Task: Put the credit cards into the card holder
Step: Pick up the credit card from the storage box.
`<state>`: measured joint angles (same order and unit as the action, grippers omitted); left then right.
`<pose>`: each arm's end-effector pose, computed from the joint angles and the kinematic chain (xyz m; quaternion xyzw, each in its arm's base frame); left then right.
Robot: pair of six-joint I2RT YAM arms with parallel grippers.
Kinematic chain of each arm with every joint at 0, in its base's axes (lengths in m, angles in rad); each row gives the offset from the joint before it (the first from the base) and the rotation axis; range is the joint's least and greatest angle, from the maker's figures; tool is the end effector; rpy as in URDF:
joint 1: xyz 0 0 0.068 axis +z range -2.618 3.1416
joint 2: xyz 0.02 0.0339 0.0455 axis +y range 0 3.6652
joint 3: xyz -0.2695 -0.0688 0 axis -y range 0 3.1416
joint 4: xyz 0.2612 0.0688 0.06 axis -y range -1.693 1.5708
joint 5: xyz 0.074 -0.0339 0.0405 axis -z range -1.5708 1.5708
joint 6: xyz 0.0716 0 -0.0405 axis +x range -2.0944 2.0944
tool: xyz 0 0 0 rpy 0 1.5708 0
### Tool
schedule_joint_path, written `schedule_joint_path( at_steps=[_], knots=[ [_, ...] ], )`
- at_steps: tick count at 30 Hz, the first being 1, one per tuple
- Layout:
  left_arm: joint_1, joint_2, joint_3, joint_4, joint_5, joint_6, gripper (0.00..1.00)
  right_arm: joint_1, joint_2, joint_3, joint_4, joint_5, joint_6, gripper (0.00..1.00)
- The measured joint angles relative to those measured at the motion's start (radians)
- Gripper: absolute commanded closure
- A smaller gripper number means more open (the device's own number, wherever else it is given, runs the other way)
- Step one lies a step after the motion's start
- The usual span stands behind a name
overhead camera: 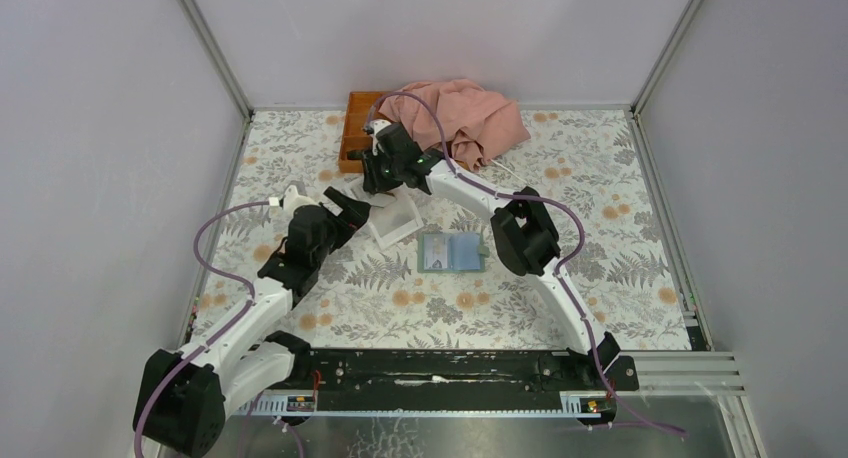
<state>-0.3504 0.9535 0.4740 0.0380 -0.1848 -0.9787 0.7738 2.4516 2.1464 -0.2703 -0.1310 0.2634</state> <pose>0.2430 -0.0748 0.2043 -0.3069 0.7847 -0.2672 0.4675 0.4345 0.4376 0.1849 -0.2516 0.8405 0.2861 0.3852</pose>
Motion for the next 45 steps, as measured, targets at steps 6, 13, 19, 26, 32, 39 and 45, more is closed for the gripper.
schedule_joint_path(
  at_steps=[6,13,19,26,32,39,45],
  knots=[
    [0.000,0.010,-0.007,0.000,0.000,-0.009,0.00,-0.009,0.001,0.000,0.000,-0.030,0.024,0.61],
    [0.000,0.020,-0.013,0.002,0.001,-0.018,0.00,-0.014,0.001,0.000,-0.001,-0.048,0.043,0.66],
    [0.000,0.021,-0.016,0.003,0.002,-0.020,0.00,-0.014,-0.001,0.000,-0.001,-0.047,0.051,0.69],
    [0.000,0.021,-0.017,0.005,0.003,-0.025,0.00,-0.014,-0.006,-0.002,-0.002,-0.047,0.053,0.70],
    [0.000,0.021,-0.021,0.007,0.011,-0.032,0.00,-0.013,-0.024,-0.007,-0.008,-0.048,0.056,0.72],
    [0.000,0.020,-0.023,0.007,0.019,-0.037,0.00,-0.009,-0.055,-0.033,-0.009,-0.047,0.056,0.79],
    [0.000,0.017,-0.027,0.007,0.021,-0.042,0.00,-0.008,-0.114,-0.095,-0.010,-0.014,0.045,0.86]
  ],
)
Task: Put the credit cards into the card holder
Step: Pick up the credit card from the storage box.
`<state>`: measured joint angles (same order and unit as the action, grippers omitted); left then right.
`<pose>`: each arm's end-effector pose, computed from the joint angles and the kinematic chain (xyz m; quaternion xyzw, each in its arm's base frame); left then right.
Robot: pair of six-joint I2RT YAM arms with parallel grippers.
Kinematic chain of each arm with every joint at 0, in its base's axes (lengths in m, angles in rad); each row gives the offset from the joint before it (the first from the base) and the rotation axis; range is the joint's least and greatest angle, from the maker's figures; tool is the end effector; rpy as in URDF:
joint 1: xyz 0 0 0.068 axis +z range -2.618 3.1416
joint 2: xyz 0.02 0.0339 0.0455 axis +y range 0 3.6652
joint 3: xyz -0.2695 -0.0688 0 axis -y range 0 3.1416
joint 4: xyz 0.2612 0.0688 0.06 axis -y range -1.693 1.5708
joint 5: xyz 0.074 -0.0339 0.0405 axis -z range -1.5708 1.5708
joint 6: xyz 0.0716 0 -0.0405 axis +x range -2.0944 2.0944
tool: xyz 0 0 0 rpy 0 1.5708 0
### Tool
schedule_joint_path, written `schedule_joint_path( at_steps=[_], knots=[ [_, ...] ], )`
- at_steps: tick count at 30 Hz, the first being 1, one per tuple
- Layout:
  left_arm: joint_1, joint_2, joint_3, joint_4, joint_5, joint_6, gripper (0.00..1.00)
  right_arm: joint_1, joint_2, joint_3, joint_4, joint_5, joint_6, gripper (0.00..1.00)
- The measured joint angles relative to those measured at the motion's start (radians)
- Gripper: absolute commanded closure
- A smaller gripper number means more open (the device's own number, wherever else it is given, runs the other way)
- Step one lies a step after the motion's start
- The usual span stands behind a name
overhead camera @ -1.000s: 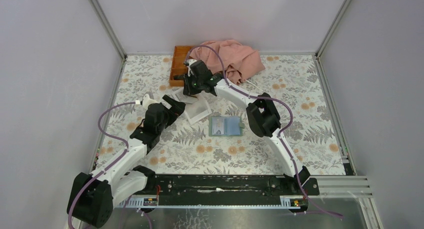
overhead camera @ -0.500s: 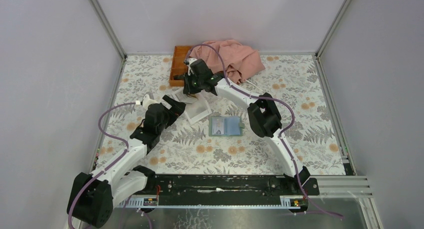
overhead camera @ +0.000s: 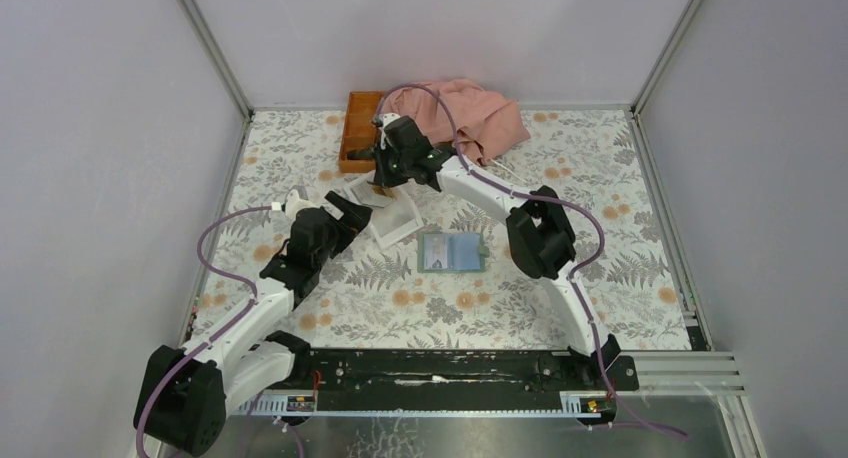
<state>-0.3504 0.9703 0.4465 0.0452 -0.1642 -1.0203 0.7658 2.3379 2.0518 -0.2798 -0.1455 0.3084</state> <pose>0.2410 -0.0756 0.1906 -0.3202 0.7903 -0.2734 0.4451 0.4230 0.4212 0.2137 -0.2323 0.8434 0.3005 0.3801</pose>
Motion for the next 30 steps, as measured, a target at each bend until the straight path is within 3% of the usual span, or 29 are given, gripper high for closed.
schedule_joint_path(
  at_steps=[8,16,22,30],
  knots=[
    [0.000,-0.001,0.000,0.001,0.004,-0.002,0.00,0.018,-0.122,-0.132,0.038,0.159,-0.088,1.00],
    [0.000,0.037,0.000,0.024,0.041,0.025,0.00,0.035,-0.246,-0.382,0.167,0.242,-0.174,1.00],
    [0.000,0.072,0.000,0.109,0.117,0.057,0.00,0.035,-0.455,-0.608,0.209,0.263,-0.181,1.00],
    [-0.002,0.127,-0.048,0.336,0.315,0.084,0.00,0.035,-0.929,-0.909,0.228,0.253,-0.092,1.00]
  ],
)
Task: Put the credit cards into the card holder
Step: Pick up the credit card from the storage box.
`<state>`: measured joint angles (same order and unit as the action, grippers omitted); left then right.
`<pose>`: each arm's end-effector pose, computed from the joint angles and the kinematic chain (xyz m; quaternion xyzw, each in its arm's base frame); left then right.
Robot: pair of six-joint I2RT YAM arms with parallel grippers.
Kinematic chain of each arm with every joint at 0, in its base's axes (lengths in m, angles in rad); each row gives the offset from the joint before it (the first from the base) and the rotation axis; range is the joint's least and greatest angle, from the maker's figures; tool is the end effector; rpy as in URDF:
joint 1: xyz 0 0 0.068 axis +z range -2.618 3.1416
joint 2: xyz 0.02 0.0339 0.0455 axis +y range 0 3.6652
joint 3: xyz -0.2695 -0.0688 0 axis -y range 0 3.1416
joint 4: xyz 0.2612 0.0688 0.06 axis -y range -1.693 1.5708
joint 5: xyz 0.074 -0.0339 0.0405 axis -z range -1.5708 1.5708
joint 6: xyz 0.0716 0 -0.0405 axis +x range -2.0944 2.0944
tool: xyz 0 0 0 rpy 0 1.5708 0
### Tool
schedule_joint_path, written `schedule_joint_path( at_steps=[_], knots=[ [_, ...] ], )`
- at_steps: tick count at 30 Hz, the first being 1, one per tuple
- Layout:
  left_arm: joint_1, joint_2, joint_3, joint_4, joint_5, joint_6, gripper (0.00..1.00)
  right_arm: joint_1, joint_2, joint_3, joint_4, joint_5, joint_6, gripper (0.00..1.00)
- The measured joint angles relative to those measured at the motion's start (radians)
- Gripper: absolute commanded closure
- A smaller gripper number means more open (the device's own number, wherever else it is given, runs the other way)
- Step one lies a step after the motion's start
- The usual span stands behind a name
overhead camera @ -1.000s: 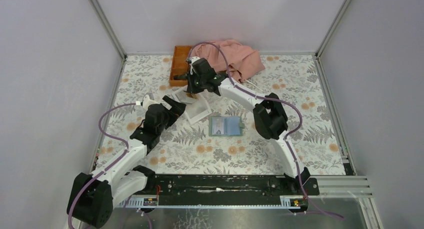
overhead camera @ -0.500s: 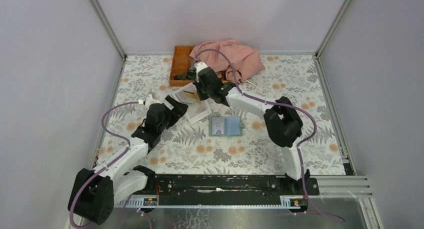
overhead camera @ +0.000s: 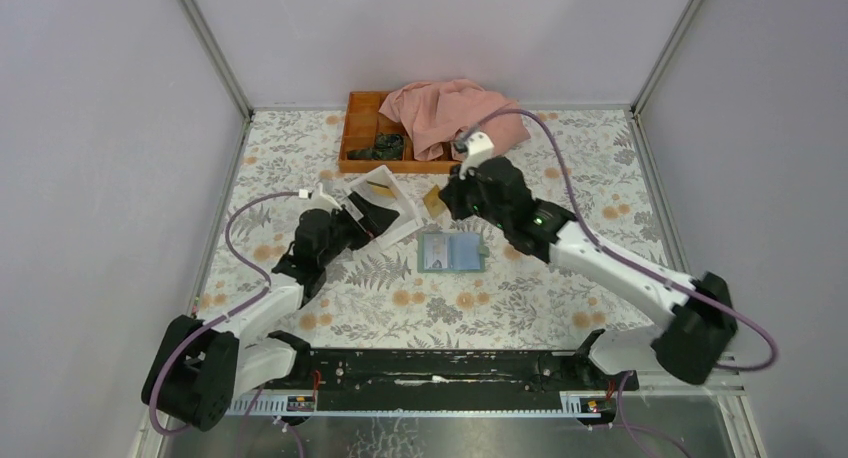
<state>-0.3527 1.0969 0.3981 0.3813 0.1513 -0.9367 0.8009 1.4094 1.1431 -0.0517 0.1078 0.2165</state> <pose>0.2526 -0.1045 0.1860 -0.1901 0.7863 -0.4003 0.4306 0.2717 0.2692 0.3232 -0.2028 0.7838 0.2470 0.5325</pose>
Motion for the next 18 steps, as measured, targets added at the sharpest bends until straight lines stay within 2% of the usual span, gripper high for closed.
schedule_joint_path(
  at_steps=[7,14,18],
  knots=[
    [-0.054,0.034,-0.099,0.234,0.156,0.010,0.00,0.002,-0.317,-0.319,0.003,-0.054,0.143,1.00],
    [-0.083,0.064,-0.126,0.465,0.323,0.006,0.00,0.002,-0.505,-0.481,-0.034,-0.135,0.267,1.00],
    [-0.134,0.136,-0.121,0.594,0.418,0.000,0.01,0.002,-0.581,-0.523,-0.033,-0.177,0.322,1.00]
  ],
)
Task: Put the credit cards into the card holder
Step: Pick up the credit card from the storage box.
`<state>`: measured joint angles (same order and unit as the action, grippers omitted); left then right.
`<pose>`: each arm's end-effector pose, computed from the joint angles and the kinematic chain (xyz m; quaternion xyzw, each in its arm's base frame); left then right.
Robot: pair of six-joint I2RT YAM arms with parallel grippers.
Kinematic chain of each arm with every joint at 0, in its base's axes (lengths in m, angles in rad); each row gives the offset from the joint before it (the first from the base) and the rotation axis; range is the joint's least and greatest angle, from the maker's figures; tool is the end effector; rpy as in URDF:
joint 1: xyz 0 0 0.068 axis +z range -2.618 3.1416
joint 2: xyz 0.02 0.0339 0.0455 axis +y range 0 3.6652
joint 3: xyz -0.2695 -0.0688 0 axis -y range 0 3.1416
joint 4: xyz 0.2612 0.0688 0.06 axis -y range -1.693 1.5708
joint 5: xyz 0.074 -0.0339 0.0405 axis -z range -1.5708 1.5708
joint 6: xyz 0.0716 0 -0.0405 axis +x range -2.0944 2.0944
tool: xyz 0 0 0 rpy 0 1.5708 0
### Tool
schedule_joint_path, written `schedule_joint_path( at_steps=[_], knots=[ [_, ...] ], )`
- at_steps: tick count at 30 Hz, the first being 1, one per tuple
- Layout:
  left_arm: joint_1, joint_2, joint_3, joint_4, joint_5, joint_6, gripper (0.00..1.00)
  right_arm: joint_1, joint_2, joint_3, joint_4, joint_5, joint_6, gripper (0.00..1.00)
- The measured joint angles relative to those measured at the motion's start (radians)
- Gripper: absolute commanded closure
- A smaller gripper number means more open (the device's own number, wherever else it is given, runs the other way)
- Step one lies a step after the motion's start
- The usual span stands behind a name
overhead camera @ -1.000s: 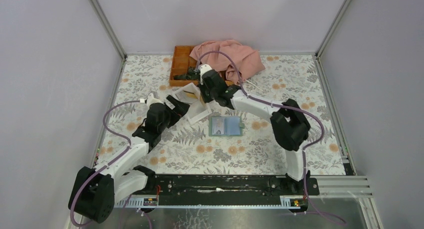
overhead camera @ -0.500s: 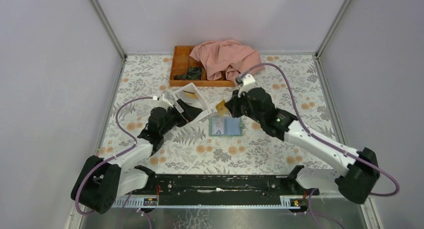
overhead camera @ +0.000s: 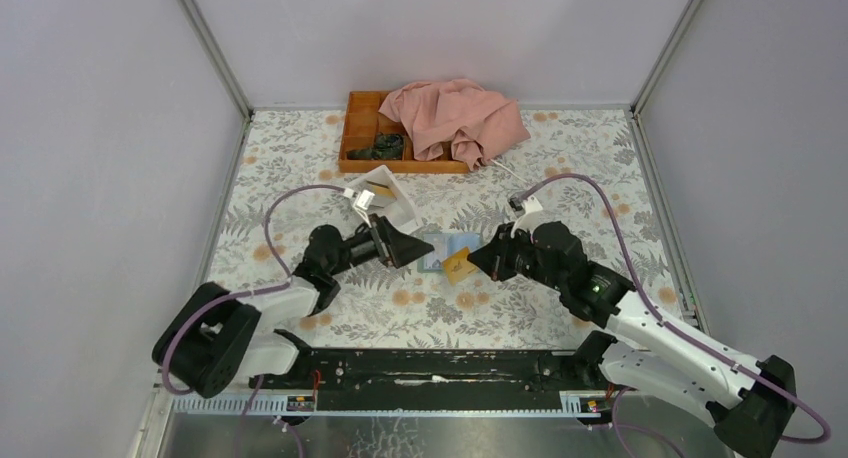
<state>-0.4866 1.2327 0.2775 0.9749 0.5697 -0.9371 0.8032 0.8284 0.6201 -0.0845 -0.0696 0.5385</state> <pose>0.2159 -0.1579 0.1918 0.0455 0.6997 -0.5966 0.3903 0.1665 0.1798 0.2748 -0.1264 0.7925 0.3924 0.4495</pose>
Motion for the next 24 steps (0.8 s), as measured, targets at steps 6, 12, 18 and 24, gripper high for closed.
schedule_joint_path(
  at_steps=[6,12,18,24],
  knots=[
    [-0.086,0.161,0.042,0.106,0.133,-0.014,0.05,0.000,-0.027,-0.062,0.001,-0.063,0.061,1.00],
    [-0.111,0.219,0.072,0.175,0.222,-0.021,0.10,0.000,-0.033,-0.109,0.010,-0.113,0.097,1.00],
    [-0.130,0.263,0.083,0.198,0.270,-0.020,0.15,0.001,-0.045,-0.109,0.024,-0.161,0.123,1.00],
    [-0.151,0.302,0.087,0.202,0.306,-0.012,0.27,0.001,-0.054,-0.124,0.048,-0.192,0.144,1.00]
  ],
)
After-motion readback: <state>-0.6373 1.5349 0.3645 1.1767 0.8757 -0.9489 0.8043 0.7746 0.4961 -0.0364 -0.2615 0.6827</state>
